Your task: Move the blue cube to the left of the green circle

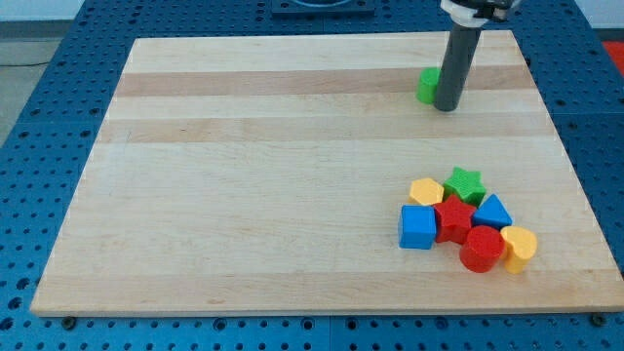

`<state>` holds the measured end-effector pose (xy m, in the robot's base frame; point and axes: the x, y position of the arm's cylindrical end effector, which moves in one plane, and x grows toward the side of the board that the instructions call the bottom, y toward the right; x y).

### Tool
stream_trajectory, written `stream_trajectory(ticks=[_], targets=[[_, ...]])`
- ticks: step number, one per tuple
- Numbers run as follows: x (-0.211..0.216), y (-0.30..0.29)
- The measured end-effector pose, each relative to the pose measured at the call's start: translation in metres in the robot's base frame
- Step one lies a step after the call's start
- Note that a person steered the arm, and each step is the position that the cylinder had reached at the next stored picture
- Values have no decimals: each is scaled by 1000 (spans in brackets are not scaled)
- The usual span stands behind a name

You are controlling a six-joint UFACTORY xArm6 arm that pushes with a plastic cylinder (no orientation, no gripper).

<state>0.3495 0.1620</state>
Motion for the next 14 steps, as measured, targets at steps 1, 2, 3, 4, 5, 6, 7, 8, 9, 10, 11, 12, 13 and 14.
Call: stream_trajectory(ticks=[1, 2, 3, 4, 5, 6, 7, 8, 9, 10, 11, 12, 13, 14], targets=[[15, -12], [60, -92], [129, -177], [199, -193], [262, -159], [269, -134], [264, -73], [250, -18], [231, -4], [215, -15], [207, -45], [205, -81], [205, -114], [186, -123]])
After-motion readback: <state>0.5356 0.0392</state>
